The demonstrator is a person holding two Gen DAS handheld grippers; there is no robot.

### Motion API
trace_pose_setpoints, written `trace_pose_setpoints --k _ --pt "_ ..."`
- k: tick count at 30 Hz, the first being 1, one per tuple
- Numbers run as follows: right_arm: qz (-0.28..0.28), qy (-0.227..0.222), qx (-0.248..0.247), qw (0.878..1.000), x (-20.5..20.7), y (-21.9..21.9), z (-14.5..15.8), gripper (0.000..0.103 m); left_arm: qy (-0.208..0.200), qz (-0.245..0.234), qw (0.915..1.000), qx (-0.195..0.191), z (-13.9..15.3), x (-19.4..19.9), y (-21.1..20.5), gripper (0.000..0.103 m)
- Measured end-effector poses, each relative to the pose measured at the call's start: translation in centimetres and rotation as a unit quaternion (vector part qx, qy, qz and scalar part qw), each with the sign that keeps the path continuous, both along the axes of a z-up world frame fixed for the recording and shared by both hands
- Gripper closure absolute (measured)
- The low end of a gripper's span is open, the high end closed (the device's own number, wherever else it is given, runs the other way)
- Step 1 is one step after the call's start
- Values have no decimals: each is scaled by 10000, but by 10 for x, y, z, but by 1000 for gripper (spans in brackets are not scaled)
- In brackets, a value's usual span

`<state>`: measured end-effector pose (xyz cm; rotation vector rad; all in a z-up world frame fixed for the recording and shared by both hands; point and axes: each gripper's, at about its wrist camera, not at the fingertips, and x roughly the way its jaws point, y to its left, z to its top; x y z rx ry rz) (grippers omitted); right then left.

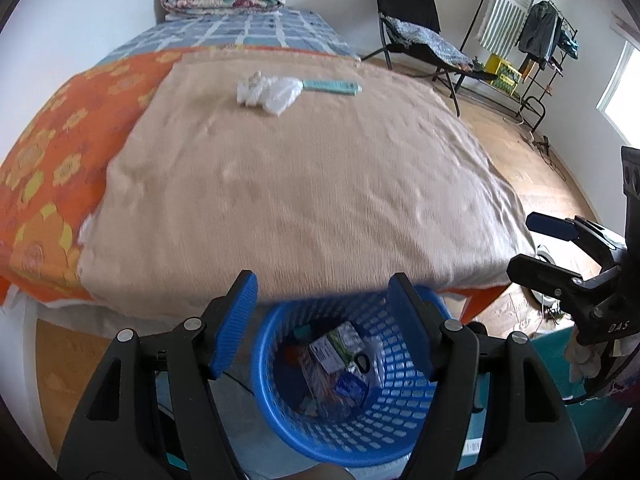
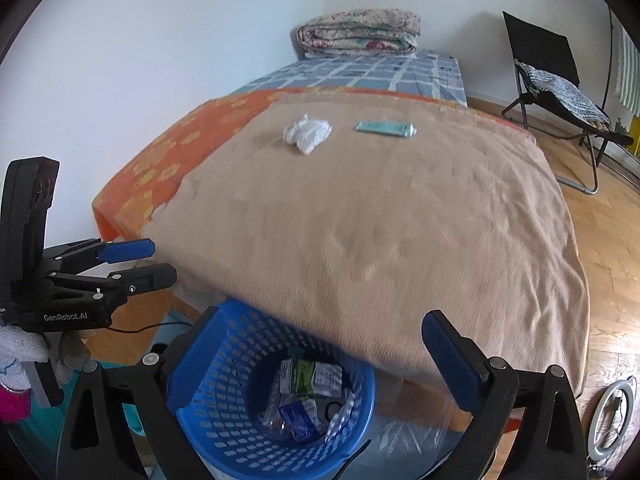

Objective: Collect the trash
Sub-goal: 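Raise both open tools from the basket back over the towel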

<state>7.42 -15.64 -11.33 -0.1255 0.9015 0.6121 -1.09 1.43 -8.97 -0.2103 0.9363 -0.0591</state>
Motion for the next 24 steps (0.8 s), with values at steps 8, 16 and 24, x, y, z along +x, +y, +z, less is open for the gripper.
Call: trace_pose_setpoints --k 8,16,24 --pt "-87 -208 288 9993 28 -4 24 4 -157 229 9994 -209 22 35 18 33" --pt "-169 -629 369 9972 73 -6 44 4 -252 296 9992 -101 31 73 25 33" --pt "-371 -492 689 9957 139 -5 46 4 -327 335 9989 -79 32 119 26 33"
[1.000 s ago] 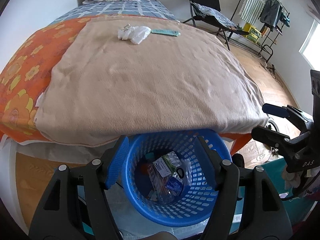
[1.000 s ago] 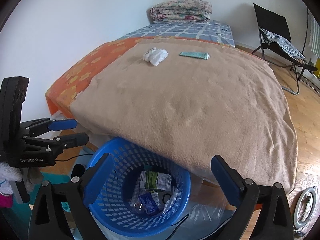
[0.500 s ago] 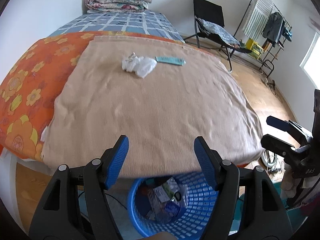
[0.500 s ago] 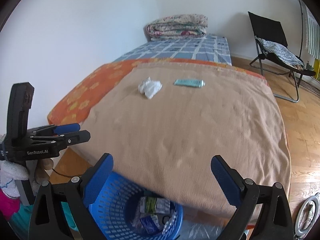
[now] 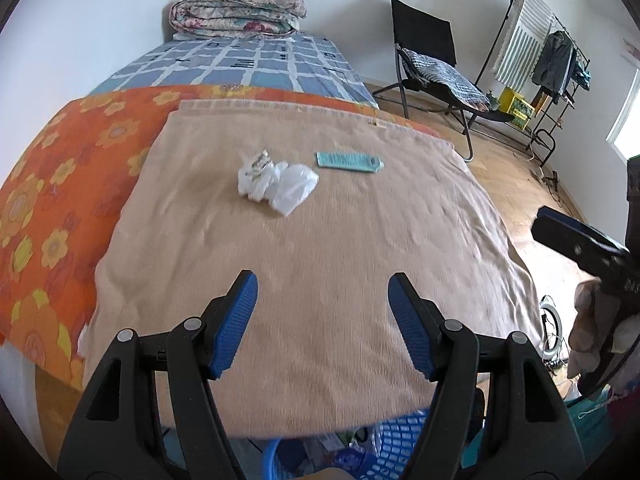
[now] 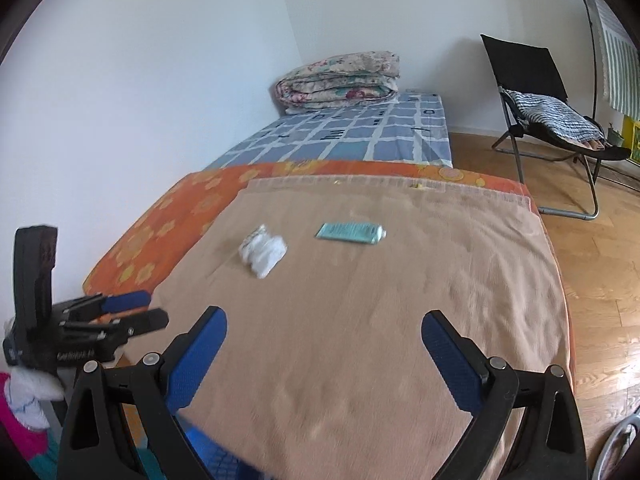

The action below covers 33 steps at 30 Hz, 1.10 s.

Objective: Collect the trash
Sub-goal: 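Raise both open tools from the basket back over the towel, then grasp white plastic bag with left tool while right tool grasps teal tube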

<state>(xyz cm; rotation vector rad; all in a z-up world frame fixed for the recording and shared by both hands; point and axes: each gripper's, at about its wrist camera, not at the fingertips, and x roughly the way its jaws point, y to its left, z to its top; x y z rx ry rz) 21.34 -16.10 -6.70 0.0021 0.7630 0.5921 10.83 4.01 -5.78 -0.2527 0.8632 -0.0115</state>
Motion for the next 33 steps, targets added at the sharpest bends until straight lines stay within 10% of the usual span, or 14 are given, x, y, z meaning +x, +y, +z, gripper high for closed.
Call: trace_pose_setpoints --k 33 --pt "-568 1288 588 9883 222 51 -125 38 474 850 9907 -948 -76 146 58 33"
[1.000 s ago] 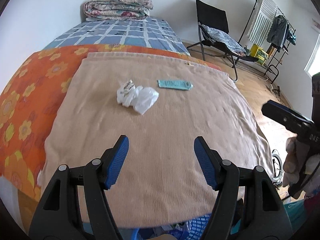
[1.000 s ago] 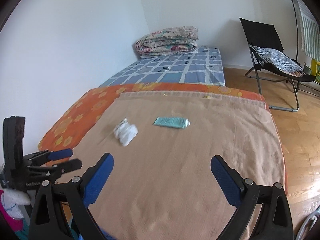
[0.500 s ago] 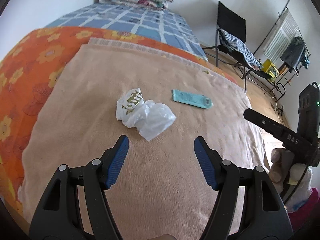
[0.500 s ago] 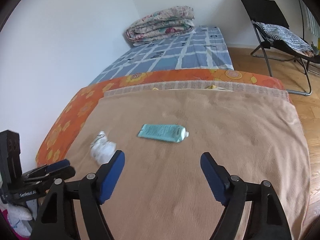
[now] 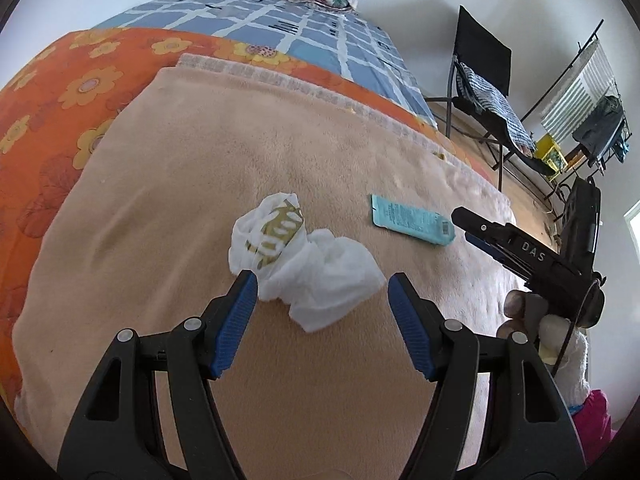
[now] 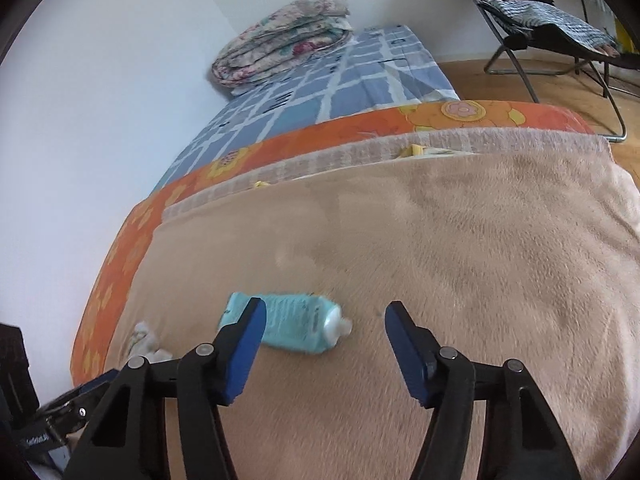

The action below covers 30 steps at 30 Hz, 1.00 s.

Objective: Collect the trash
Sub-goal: 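Grasp white plastic bag with left tool while right tool grasps teal tube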

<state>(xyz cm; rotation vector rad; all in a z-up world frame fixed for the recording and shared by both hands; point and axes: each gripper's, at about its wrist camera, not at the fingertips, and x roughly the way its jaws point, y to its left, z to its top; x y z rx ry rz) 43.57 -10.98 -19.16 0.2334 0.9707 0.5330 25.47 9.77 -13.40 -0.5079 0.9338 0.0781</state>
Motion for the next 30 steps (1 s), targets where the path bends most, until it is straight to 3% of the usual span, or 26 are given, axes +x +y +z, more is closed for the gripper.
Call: trace_pose_setpoints --k 4,7,9,11,15,20,30 --pt "-40 174 92 9998 8 5 -11 46 12 117 9999 -93 -6 8 3 33" --pt "-20 105 -75 9999 8 14 -14 46 -8 161 9998 -117 -7 13 5 33" --pt "12 -3 -293 9996 6 20 -13 53 8 181 9998 -122 -9 17 6 33" --pt "54 -99 -488 9987 3 26 -12 66 43 187 9998 -74 -10 21 6 33" --pt "75 -175 -517 9985 -4 30 -12 74 54 214 9998 -33 -16 24 7 33" --pt "33 -208 -405 9990 -7 27 -8 93 81 184 9998 -27 -22 27 9 33" --pt "117 -444 -528 9976 -17 28 0 93 -94 166 9997 -122 -25 31 13 39"
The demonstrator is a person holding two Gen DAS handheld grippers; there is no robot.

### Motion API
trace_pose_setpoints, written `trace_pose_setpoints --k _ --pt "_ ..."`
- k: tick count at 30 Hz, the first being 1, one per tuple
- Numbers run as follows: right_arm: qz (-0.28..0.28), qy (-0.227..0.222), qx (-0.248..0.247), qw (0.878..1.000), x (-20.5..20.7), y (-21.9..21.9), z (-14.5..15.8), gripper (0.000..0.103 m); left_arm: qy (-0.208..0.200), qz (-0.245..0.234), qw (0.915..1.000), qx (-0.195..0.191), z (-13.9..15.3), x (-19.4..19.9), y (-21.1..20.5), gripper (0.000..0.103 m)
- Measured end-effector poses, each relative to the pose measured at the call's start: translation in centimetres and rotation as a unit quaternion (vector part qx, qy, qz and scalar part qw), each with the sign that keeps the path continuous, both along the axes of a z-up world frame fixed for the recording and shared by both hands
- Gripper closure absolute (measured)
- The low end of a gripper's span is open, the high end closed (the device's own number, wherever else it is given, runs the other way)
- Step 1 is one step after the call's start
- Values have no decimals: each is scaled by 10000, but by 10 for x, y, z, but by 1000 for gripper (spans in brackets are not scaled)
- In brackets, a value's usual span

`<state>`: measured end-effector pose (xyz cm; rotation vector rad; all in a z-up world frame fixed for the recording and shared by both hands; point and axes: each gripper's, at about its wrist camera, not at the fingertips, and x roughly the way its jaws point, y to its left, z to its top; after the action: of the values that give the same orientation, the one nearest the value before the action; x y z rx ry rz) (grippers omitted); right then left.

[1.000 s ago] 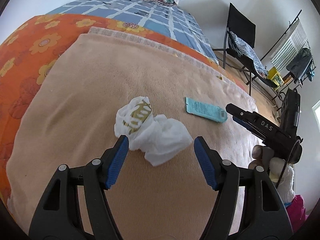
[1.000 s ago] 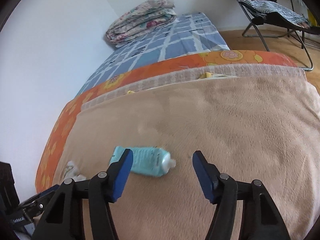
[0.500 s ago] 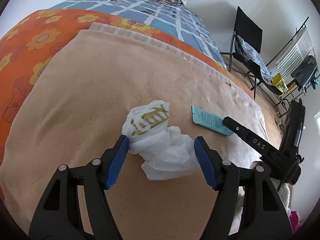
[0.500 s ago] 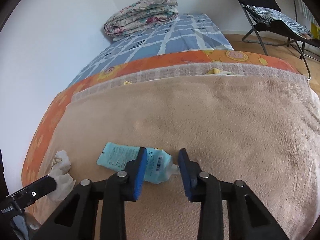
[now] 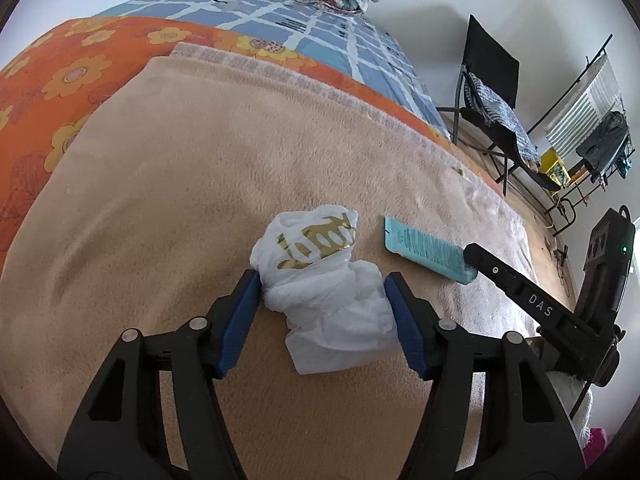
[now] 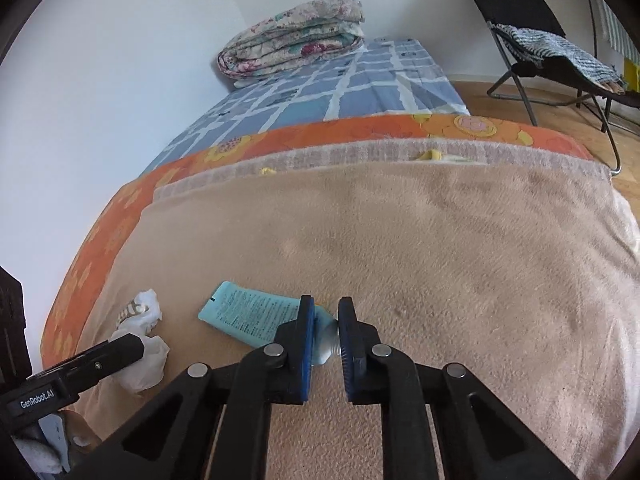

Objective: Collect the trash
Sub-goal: 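Grasp white plastic bag with left tool while right tool grasps teal tube, then carry bag and tube over the blue basket and open both tools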

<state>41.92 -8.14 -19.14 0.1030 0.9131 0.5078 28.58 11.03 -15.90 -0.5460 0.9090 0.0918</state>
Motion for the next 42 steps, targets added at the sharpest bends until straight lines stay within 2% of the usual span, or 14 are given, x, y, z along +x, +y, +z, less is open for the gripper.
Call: trace_pose_setpoints --k 6,16,23,33,42 --pt "14 -294 -26 9996 -9 -4 20 93 -107 30 9999 55 12 -7 3 40" --pt "240 -586 -265 9976 -39 -13 55 93 -301 -98 9986 426 48 -44 -3 40" --pt "457 -909 -447 9938 -88 -29 91 93 -531 -54 9971 541 81 -83 -2 40" --pt "418 -1185 -445 9911 -159 -66 130 93 -1007 -244 9917 760 129 -147 -26 40" --pt "462 -1337 -273 9896 -224 -90 149 93 -1267 -562 9872 795 150 -200 -54 40"
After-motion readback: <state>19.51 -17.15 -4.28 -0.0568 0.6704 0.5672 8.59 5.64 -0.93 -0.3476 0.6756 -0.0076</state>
